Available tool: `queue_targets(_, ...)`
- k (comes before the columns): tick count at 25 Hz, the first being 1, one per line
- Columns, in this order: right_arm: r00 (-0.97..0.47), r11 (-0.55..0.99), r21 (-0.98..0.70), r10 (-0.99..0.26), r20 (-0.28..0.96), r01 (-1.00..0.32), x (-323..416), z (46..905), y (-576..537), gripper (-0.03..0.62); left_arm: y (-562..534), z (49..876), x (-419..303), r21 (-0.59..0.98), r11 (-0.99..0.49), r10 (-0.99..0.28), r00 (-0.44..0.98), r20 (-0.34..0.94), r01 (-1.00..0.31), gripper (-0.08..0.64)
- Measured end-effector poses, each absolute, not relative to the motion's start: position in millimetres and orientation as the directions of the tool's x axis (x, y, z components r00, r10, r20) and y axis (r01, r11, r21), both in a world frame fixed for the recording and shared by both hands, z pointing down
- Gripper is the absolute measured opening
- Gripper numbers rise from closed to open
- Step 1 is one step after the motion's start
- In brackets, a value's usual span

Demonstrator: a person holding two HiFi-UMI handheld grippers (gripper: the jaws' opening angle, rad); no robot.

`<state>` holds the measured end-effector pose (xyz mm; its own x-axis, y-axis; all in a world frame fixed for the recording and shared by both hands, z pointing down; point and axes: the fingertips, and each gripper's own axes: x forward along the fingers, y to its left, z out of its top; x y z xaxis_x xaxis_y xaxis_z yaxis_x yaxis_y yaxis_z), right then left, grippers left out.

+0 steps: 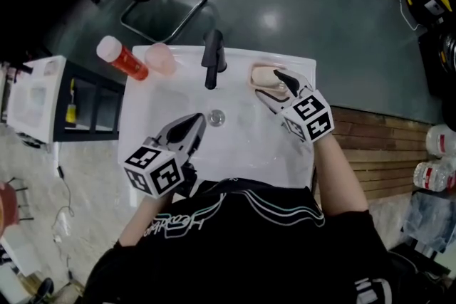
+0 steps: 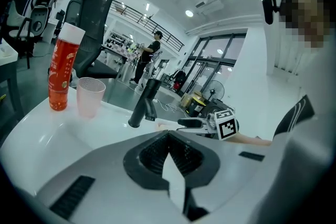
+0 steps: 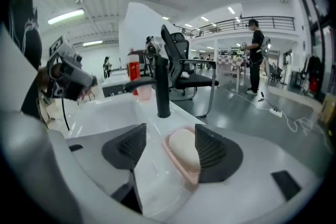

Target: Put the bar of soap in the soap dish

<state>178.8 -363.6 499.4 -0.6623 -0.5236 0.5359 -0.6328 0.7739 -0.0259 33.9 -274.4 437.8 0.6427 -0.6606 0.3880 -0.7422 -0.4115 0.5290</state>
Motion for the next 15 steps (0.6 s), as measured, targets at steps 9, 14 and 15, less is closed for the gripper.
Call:
queue_targets(9,-0.788,0.700,-0.365,-0.571,0.230,-0.613,176,403,-313,0.213,-271,399,39,0.514,-0.503,-0.625,0.704,0.339,-0.694,0.020)
queue_targets(14,-0.788,0.692,-0.403,-0.598,0.144,-0.599,163,360,-284,0.076,-265,376,33,0.513,-0.550,-0.601,0.739,0.305,-0.659,0.020)
queue_targets(15,-0.789,0.690,-0.414,-0.600,0.132,-0.594,159,355,-278,0.065,-264,372,33,0.513,-0.562,-0.593,0.748,0.297,-0.649,0.020)
